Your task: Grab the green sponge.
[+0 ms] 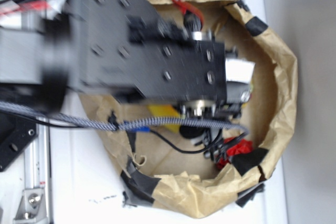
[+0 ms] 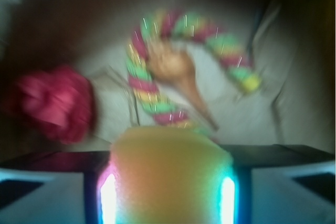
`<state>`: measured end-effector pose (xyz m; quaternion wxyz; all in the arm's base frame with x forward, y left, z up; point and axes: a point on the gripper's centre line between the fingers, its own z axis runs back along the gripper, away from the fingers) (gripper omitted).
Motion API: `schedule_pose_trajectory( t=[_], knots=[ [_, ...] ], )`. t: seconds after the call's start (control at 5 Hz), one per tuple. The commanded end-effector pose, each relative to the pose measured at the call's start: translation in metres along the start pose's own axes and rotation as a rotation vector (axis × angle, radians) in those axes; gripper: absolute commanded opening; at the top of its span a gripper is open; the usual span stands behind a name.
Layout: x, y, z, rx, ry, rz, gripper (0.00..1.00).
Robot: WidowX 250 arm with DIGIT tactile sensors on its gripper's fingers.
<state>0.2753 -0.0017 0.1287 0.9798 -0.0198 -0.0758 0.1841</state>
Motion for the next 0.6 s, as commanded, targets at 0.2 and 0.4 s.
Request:
schedule_pose_trajectory(
  t=[0.2, 0.4],
  knots=[
    [-0.011, 0.011, 0.057, 0.154, -0.202, -0.114, 0.00],
    [-0.017, 0.011, 0.050, 0.155, -0.218, -0.118, 0.00]
  ],
)
